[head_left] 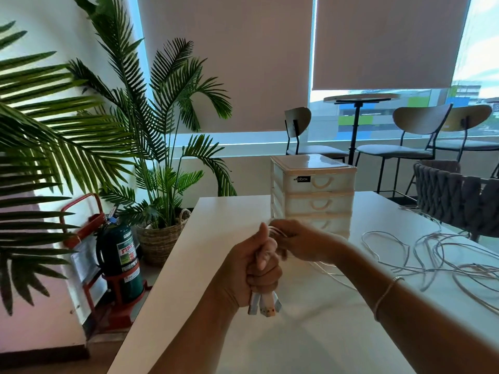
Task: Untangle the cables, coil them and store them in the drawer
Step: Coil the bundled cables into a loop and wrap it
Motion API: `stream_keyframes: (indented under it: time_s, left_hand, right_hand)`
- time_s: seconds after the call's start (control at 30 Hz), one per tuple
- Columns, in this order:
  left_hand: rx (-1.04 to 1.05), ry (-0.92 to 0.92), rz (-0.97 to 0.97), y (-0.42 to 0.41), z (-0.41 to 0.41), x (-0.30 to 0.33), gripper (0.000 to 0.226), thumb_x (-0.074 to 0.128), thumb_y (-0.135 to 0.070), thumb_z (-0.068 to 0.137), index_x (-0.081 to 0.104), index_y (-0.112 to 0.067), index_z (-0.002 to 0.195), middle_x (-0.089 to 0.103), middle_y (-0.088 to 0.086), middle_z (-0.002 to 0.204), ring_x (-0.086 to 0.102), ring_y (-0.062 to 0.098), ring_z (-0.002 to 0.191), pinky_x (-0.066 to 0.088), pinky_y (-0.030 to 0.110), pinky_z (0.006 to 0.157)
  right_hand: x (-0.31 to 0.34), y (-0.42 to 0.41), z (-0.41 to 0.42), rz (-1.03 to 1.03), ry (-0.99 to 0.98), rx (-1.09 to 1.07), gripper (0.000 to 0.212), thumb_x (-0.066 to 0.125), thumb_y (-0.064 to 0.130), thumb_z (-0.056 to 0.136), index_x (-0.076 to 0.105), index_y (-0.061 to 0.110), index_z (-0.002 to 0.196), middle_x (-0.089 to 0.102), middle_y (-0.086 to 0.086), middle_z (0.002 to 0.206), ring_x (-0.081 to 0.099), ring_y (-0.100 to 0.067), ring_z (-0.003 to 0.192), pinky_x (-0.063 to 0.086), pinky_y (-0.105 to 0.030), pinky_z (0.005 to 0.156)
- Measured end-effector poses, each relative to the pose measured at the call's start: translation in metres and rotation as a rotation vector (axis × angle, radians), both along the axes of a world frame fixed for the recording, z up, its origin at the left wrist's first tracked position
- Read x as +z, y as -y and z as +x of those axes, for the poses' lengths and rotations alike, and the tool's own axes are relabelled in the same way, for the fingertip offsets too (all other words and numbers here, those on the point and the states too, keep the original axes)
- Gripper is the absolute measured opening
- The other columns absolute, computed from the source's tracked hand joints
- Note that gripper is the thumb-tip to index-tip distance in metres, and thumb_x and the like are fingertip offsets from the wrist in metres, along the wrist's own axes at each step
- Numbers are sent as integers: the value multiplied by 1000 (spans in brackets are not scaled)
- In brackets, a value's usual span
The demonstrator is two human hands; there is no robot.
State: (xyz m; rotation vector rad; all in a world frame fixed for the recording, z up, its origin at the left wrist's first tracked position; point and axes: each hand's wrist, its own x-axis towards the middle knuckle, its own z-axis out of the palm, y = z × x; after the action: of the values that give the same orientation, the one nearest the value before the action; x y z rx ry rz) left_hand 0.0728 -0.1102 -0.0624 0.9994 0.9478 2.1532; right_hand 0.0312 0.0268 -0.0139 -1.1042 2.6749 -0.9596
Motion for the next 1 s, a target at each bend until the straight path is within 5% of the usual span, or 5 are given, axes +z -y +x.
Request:
stream_keyframes:
  time_s: [0.17,0.33,0.5,0.73,1.0]
  left_hand:
    - [393,-31,11,-5,5,4,32,72,-39,75,72,-13,94,44,-10,43,38,1,35,34,11,36]
    - [569,-17,5,-7,4,6,58,86,-25,58,67,-11,111,69,3,76,66,16,67,56,24,63]
    - [773,16,-78,-7,4,11,52,55,-6,82,45,-22,130,71,0,108,64,11,106,46,27,96]
    - [994,2,-218,-5,0,8,50,32,-9,99,21,-25,145,69,0,106,61,12,110,49,14,83]
    - [1128,-100,-557,-8,-3,-1,60,34,-15,99,1,-32,147,68,2,97,68,12,84,54,16,72]
  right_hand:
    - [-11,5,9,98,-26,-12,20,44,15,96,55,6,109,62,-6,93,56,-18,86,45,-25,77]
    - [-21,4,22,280,-77,-19,17,39,5,95,51,13,88,47,6,73,45,-8,67,38,-12,56]
    - [-26,-7,22,417,-78,-59,11,46,15,94,51,22,88,52,4,82,45,-6,68,35,-15,61]
    - [-17,-25,36,604,-145,-57,27,50,28,93,59,19,117,58,0,121,52,-17,114,37,-23,87]
    - [22,-36,58,591,-215,-62,20,54,35,90,66,23,100,57,9,87,54,-11,83,46,-27,79]
